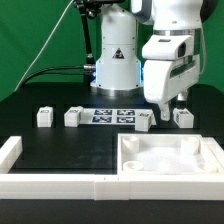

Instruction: Assemble one leg

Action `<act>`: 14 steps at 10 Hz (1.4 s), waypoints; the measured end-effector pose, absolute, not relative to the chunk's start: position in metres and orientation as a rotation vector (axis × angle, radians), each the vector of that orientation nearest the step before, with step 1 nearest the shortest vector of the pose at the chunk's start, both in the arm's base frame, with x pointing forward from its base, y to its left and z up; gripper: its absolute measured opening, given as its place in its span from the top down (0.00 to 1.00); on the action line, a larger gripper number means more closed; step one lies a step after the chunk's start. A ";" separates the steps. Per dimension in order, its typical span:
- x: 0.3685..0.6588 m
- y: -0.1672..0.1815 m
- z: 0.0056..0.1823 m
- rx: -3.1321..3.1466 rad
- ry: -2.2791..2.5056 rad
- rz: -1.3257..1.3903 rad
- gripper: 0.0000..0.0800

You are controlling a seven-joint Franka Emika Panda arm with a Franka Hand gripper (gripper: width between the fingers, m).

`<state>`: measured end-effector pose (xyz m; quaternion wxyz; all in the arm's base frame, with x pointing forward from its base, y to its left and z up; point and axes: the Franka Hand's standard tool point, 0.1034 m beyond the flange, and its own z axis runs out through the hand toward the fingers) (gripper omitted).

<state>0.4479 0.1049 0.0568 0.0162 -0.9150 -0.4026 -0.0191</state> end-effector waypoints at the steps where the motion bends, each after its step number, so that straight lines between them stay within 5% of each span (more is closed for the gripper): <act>1: 0.439 0.113 0.055 -2.921 -1.052 -0.062 0.19; 6: 0.394 0.151 0.043 -3.061 -0.155 -0.027 0.19; 11: 0.382 0.154 0.037 -3.071 -0.140 0.049 0.19; 14: 0.377 0.150 0.038 -3.076 -0.187 0.440 0.19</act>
Offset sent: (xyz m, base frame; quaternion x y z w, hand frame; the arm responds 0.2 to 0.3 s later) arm -0.0337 0.0161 -0.0091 -0.0044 0.0098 0.2546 0.9670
